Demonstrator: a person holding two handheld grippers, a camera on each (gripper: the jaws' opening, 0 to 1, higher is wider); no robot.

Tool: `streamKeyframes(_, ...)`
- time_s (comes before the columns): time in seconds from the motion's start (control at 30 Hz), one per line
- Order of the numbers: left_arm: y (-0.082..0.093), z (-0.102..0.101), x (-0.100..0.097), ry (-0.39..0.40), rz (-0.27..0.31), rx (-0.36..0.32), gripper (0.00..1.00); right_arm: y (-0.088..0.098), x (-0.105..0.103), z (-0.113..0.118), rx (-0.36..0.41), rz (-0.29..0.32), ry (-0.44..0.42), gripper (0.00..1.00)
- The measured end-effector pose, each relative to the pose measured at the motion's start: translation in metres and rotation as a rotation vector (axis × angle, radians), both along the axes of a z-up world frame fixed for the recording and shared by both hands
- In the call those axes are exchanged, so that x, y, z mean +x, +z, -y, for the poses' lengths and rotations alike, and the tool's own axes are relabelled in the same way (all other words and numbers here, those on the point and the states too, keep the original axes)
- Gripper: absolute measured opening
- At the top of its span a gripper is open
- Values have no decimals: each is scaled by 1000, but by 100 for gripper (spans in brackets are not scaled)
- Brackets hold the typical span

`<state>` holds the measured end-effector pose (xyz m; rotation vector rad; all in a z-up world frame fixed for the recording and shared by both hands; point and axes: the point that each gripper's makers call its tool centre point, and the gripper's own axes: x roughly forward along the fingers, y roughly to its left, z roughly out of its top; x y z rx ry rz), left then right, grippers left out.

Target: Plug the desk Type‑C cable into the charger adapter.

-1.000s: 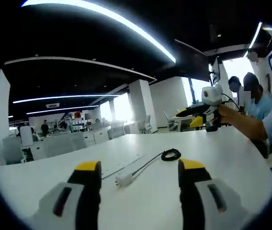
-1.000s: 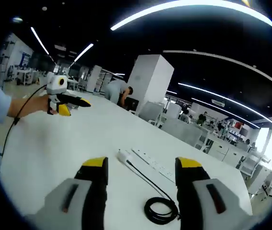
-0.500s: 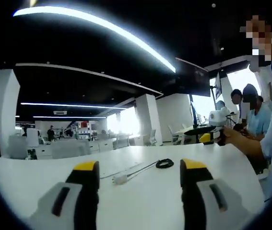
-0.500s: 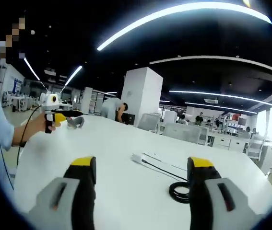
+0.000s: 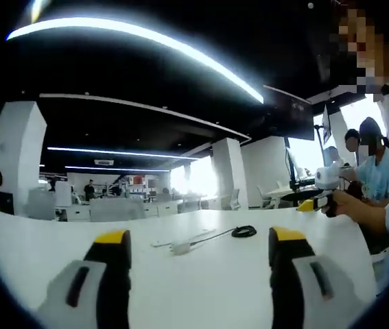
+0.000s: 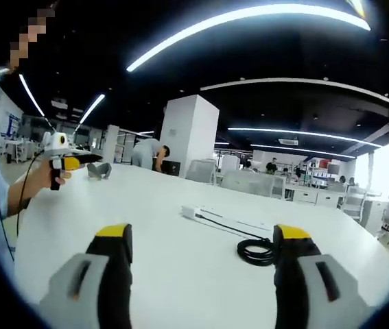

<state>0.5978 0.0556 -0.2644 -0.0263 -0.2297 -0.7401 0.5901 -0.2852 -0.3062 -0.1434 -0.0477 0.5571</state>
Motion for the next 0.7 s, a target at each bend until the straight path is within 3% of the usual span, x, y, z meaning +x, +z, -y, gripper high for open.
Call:
streamKeyframes(0.1,-2,-2,-3,1,3,-13,88,-3,0,1,22,-10,-1,88)
streamKeyframes(0.2,-10,-3,-2,9,-16,-10,91,-6,0,2,11,2,-29,98)
streamKeyframes(0.33,-14,-4,-1,21,-11,4,97,-6,-1,2,6,4,-33,98)
streamKeyframes(0.7,-26,-9,6,49,-43,23,97,-7,0,2,4,11,-36,98)
